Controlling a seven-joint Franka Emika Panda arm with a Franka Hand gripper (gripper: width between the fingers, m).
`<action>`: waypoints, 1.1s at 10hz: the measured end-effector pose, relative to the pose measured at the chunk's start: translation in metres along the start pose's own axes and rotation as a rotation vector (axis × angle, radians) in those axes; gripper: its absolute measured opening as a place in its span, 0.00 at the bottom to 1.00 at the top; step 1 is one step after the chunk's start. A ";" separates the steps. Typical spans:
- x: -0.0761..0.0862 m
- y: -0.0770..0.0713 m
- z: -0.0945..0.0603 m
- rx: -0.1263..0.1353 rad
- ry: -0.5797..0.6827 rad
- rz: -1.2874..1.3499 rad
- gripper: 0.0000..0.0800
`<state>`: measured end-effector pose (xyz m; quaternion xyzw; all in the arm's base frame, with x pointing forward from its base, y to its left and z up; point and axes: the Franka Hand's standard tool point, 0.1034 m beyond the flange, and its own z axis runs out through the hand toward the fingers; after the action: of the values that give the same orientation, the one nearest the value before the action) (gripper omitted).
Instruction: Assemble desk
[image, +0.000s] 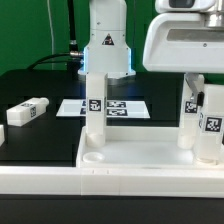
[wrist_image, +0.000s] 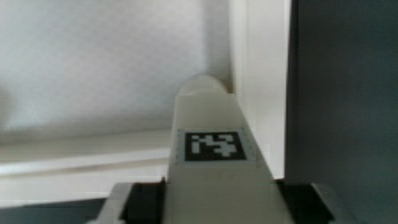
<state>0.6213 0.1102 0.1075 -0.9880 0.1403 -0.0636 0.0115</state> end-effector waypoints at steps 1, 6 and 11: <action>0.000 0.000 0.000 0.003 -0.001 0.092 0.36; -0.003 -0.005 0.001 0.010 -0.001 0.634 0.36; -0.004 -0.007 0.001 0.024 -0.021 0.893 0.49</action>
Offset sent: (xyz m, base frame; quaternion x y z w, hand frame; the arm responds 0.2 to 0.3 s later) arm -0.0116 0.0076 -0.0153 0.0005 -0.0273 0.2759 0.9608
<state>0.6193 0.1177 0.1058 -0.8309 0.5524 -0.0441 0.0505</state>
